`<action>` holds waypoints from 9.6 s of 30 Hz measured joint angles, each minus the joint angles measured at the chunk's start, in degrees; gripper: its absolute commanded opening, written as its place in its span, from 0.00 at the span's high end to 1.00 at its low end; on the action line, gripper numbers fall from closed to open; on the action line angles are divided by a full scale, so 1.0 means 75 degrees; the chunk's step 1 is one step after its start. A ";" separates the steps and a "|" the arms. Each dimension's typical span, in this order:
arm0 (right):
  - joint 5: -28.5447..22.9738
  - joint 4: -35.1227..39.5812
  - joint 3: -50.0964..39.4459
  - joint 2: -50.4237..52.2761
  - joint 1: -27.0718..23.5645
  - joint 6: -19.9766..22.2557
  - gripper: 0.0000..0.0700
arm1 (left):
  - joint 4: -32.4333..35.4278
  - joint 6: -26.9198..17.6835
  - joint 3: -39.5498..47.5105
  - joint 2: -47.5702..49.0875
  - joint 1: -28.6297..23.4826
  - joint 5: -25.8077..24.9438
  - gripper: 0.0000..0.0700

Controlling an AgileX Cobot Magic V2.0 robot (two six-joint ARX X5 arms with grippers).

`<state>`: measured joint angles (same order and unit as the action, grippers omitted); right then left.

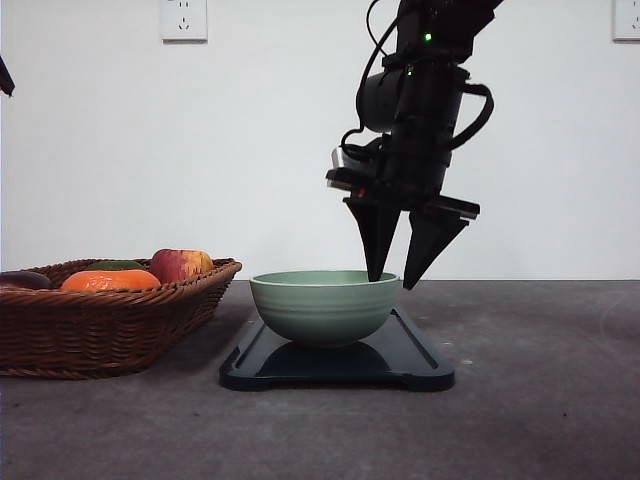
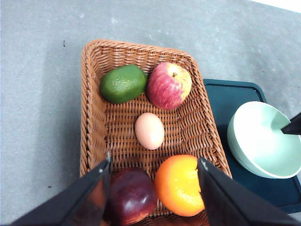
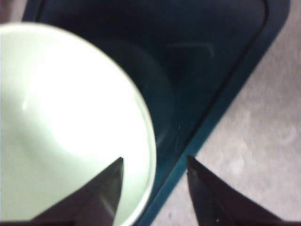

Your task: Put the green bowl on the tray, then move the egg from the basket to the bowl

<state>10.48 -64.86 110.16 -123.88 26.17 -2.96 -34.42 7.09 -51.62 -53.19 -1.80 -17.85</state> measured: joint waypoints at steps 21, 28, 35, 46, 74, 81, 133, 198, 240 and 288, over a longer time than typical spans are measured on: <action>0.0003 0.2482 -0.2162 0.2507 0.0105 0.0026 0.59 | -0.0011 -0.0002 -0.0003 0.0000 0.0000 0.0000 0.50; 0.0012 0.4031 -0.4440 0.4228 0.0099 0.0030 0.59 | -0.0010 -0.0002 -0.0003 0.0000 0.0000 0.0000 0.50; 0.0009 0.4947 -0.6817 0.5910 0.0094 0.0190 0.59 | -0.0011 0.0000 -0.0006 0.0000 0.0000 0.0000 0.50; -0.0004 0.5417 -0.9282 0.8514 -0.0061 0.0344 0.59 | -0.0154 -0.0001 -0.0007 0.0000 0.0000 0.0000 0.50; -0.0002 0.5563 -0.9959 0.9557 -0.0058 0.0626 0.59 | -0.1872 0.0033 -0.3456 -0.4029 0.2532 0.2333 0.49; -0.0002 0.5566 -0.9959 0.9557 -0.0059 0.0626 0.59 | -0.1644 0.0062 -0.3526 -0.5281 0.2673 0.3248 0.48; -0.0002 0.5663 -0.9959 0.9557 -0.0058 0.0684 0.59 | -0.0822 0.0088 -0.3547 -0.6957 0.2658 0.3427 0.73; 0.0003 0.5832 -0.9961 0.9557 -0.0058 0.0679 0.59 | 0.2626 0.0563 -0.3552 -0.7845 0.5528 0.3000 0.73; 0.0009 0.5832 -0.9962 0.9557 -0.0061 0.0670 0.59 | -0.1747 0.0174 -0.6367 -0.7386 0.5622 0.3012 0.49; 0.0203 0.5555 -0.9963 0.9557 -0.0052 0.0650 0.95 | 0.0896 0.0163 0.2382 0.1664 0.3920 0.2929 0.93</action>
<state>12.00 -23.20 35.43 -52.21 25.78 1.92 -27.70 8.31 -33.75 -40.71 27.59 4.12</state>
